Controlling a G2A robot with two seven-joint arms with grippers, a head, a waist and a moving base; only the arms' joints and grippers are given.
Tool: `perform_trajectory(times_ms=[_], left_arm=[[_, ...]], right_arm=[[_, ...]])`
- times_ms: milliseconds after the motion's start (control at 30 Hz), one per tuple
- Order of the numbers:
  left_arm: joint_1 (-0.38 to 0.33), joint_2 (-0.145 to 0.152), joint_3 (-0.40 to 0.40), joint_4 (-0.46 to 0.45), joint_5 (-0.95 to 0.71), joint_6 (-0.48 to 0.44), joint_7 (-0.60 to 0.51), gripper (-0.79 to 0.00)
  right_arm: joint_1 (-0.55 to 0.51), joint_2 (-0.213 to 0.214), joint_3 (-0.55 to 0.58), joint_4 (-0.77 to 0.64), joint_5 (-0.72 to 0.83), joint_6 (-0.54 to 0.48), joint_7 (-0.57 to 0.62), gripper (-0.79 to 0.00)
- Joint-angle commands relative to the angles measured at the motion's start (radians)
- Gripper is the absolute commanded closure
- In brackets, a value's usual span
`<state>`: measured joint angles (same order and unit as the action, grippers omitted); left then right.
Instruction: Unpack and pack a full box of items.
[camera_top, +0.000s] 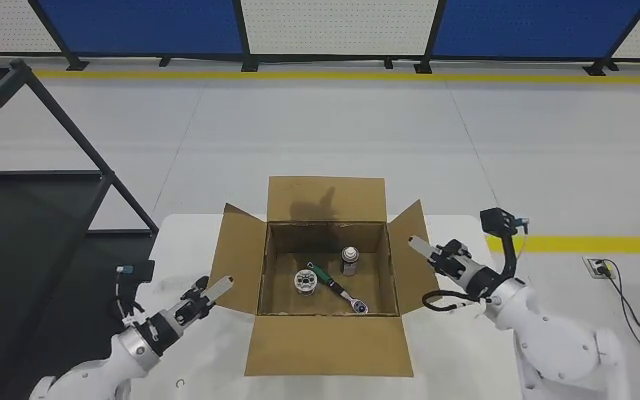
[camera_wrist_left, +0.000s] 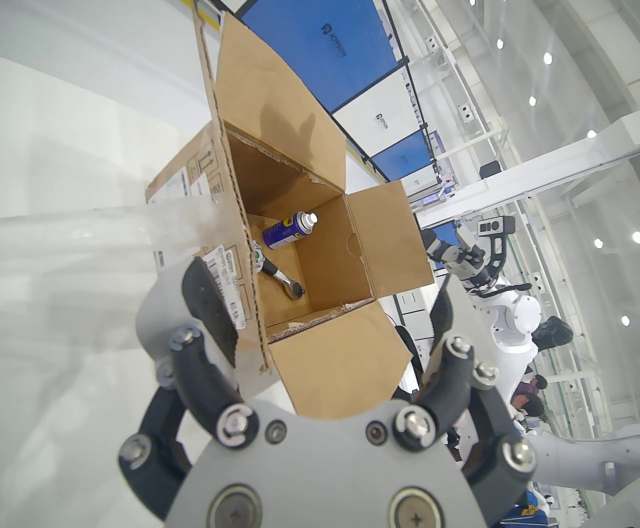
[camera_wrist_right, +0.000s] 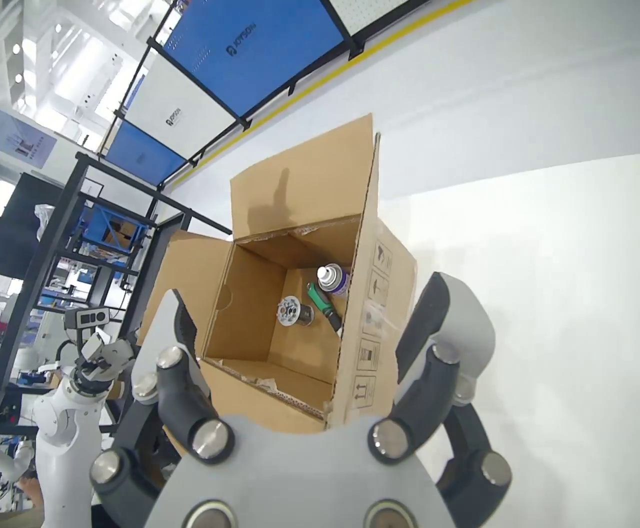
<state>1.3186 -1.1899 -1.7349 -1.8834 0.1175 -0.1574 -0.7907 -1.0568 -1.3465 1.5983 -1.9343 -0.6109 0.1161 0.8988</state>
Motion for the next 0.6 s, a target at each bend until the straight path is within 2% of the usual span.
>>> perform_trajectory(times_ms=[0,267,400,567], left_arm=[[-0.003,0.002,0.011,-0.002,0.001,0.001,0.000,-0.785],[-0.003,0.007,0.059,-0.058,-0.007,-0.022,0.005,-0.785],[0.007,0.010,0.082,-0.098,-0.007,-0.025,0.002,-0.785],[-0.016,0.012,0.131,-0.092,0.010,-0.006,-0.007,-0.785]], right_arm=[[0.004,0.002,-0.009,0.012,0.024,-0.013,0.005,-0.785],[0.028,0.005,-0.059,0.059,0.180,-0.074,0.030,-0.785],[0.048,0.006,-0.102,0.082,0.210,-0.083,0.031,-0.785],[0.075,0.002,-0.177,0.117,0.240,-0.075,-0.006,-0.785]])
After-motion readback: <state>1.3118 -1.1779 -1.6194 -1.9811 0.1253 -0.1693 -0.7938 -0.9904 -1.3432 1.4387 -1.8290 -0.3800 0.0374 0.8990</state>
